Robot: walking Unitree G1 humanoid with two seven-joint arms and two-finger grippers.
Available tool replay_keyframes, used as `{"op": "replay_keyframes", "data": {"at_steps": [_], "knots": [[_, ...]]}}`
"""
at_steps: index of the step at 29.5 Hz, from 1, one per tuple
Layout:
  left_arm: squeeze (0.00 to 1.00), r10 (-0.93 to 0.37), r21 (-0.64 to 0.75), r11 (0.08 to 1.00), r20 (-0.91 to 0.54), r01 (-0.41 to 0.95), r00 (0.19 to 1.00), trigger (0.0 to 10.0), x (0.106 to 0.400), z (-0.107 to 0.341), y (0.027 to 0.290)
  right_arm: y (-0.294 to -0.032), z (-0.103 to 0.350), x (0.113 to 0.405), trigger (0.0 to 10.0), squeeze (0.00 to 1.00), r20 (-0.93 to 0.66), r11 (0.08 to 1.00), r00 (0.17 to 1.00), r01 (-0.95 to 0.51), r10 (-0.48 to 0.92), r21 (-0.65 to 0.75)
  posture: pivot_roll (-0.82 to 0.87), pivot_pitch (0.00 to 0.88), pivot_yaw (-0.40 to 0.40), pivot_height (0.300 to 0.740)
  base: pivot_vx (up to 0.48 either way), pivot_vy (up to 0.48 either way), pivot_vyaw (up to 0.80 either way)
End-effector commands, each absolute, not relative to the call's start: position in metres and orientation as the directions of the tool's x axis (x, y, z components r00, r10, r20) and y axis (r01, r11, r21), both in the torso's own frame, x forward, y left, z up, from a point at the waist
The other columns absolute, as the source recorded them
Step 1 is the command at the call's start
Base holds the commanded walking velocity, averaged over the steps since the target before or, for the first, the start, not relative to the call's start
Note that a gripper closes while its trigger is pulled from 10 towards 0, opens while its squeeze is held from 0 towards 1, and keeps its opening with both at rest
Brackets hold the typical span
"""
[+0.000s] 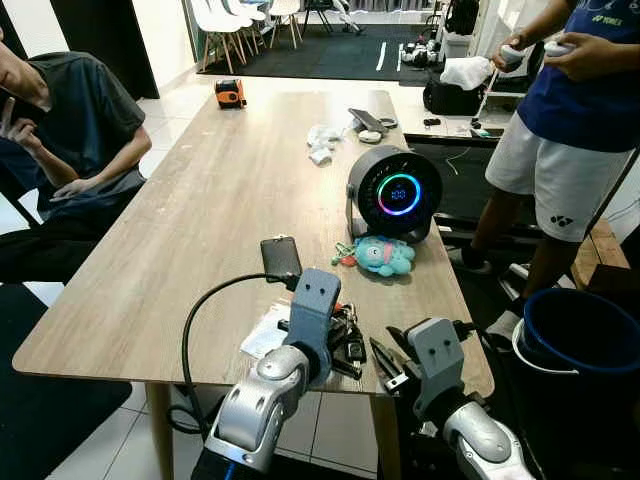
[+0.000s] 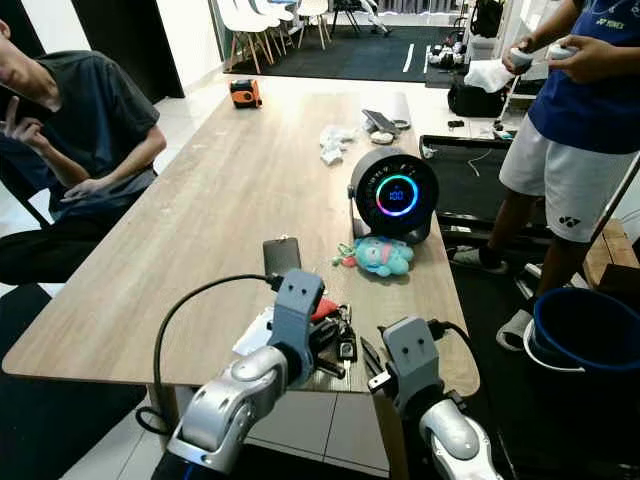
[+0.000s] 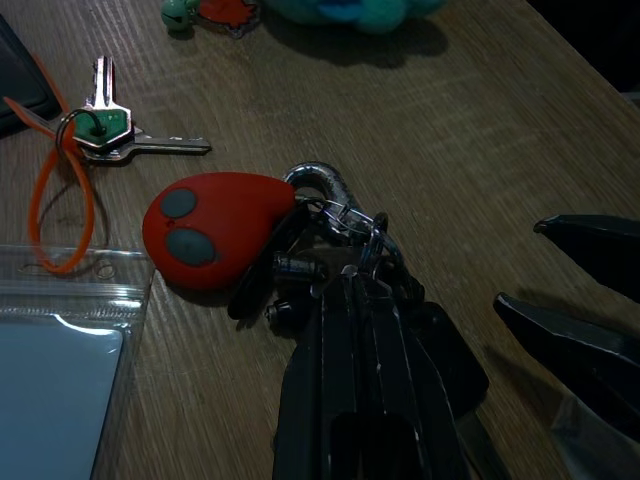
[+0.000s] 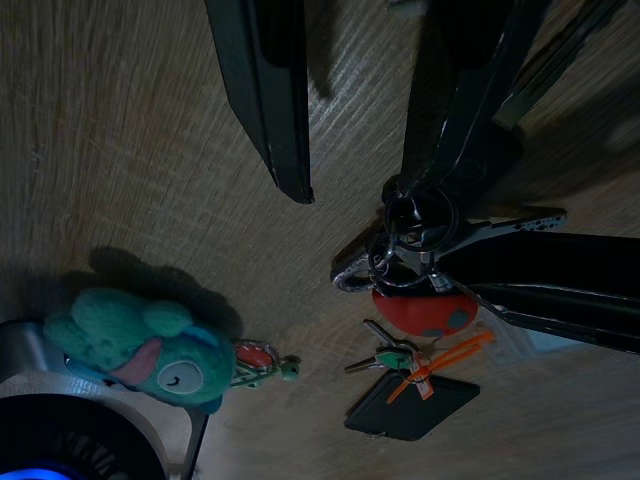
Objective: Hang keys on a hook
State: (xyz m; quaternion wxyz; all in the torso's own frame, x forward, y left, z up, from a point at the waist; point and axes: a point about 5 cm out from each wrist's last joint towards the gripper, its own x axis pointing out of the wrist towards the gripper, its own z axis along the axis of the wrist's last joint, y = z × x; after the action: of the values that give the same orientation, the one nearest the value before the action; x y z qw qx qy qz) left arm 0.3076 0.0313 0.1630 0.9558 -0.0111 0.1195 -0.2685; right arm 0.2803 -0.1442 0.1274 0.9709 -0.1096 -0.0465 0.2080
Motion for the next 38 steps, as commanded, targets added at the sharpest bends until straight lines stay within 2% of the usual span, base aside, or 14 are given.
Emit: {"op": "replay_keyframes", "data": {"at_steps": [1,2,3,4,5,11,12,14,15,26,31,33,36,38], "knots": [[0.0,-0.522,-0.095,0.852,-0.221,0.515,0.824,2.2,0.306,0.161,0.028,-0.145,0.121,0.28,10.0,0.0,0.017,0.889,0.911,-0.398,0.412,-0.227,0.01,0.202,0.059,0.74,0.0,0.0,0.0],[0.0,-0.516,-0.088,0.856,-0.213,0.51,0.83,4.5,0.306,0.162,0.03,-0.145,0.121,0.28,10.0,0.0,0.018,0.889,0.911,-0.398,0.413,-0.228,0.01,0.201,0.058,0.74,0.0,0.0,0.0],[0.0,-0.518,-0.09,0.855,-0.207,0.511,0.83,10.0,0.306,0.163,0.031,-0.145,0.121,0.28,10.0,0.0,0.018,0.889,0.911,-0.398,0.413,-0.227,0.01,0.201,0.058,0.74,0.0,0.0,0.0],[0.22,-0.516,-0.087,0.856,-0.203,0.509,0.832,10.0,0.307,0.164,0.032,-0.145,0.121,0.28,10.0,0.0,0.018,0.888,0.91,-0.399,0.413,-0.228,0.01,0.201,0.058,0.74,0.0,0.0,0.0],[1.0,-0.513,-0.091,0.858,-0.202,0.506,0.834,10.0,0.307,0.165,0.033,-0.145,0.121,0.28,10.0,0.0,0.018,0.888,0.91,-0.399,0.414,-0.228,0.01,0.201,0.058,0.74,0.0,0.0,0.0],[1.0,-0.528,-0.097,0.849,-0.184,0.519,0.829,10.0,0.306,0.171,0.033,-0.145,0.121,0.28,10.0,0.0,0.017,0.886,0.908,-0.403,0.418,-0.229,0.02,0.199,0.055,0.74,0.0,0.0,0.0],[0.85,-0.533,-0.101,0.846,-0.183,0.524,0.826,10.0,0.305,0.171,0.032,-0.145,0.121,0.28,10.0,0.0,0.017,0.885,0.908,-0.404,0.419,-0.23,0.02,0.199,0.055,0.74,0.0,0.0,0.0],[0.85,-0.533,-0.101,0.846,-0.183,0.524,0.826,10.0,0.305,0.171,0.032,-0.145,0.121,0.28,10.0,0.0,0.017,0.885,0.908,-0.404,0.419,-0.23,0.02,0.199,0.055,0.74,0.0,0.0,0.0],[0.0,-0.536,-0.103,0.844,-0.184,0.526,0.824,10.0,0.304,0.17,0.03,-0.145,0.121,0.28,10.0,0.0,0.017,0.885,0.907,-0.405,0.42,-0.23,0.01,0.198,0.051,0.74,0.0,0.0,0.0],[0.0,-0.536,-0.111,0.844,-0.2,0.525,0.82,9.9,0.305,0.165,0.019,-0.145,0.121,0.279,10.0,0.0,0.012,0.883,0.906,-0.408,0.422,-0.233,0.01,0.205,0.054,0.74,0.0,0.0,0.0],[0.0,-0.538,-0.112,0.843,-0.202,0.526,0.818,7.2,0.305,0.164,0.019,-0.145,0.12,0.279,10.0,0.0,0.012,0.884,0.907,-0.407,0.421,-0.231,0.01,0.208,0.057,0.74,0.0,0.0,0.0],[0.0,-0.54,-0.115,0.841,-0.202,0.528,0.817,4.3,0.303,0.164,0.018,-0.145,0.12,0.278,10.0,0.0,0.011,0.884,0.907,-0.407,0.42,-0.231,0.01,0.211,0.056,0.74,0.0,0.0,0.0],[0.0,-0.543,-0.118,0.84,-0.201,0.53,0.815,4.0,0.303,0.165,0.018,-0.145,0.12,0.278,10.0,0.0,0.01,0.884,0.907,-0.407,0.42,-0.231,0.01,0.213,0.056,0.74,0.0,0.0,0.0],[0.0,-0.549,-0.126,0.836,-0.196,0.534,0.812,2.9,0.3,0.166,0.016,-0.145,0.119,0.278,10.0,0.0,0.008,0.883,0.907,-0.408,0.421,-0.23,0.01,0.214,0.055,0.74,0.0,0.0,0.0]]}}
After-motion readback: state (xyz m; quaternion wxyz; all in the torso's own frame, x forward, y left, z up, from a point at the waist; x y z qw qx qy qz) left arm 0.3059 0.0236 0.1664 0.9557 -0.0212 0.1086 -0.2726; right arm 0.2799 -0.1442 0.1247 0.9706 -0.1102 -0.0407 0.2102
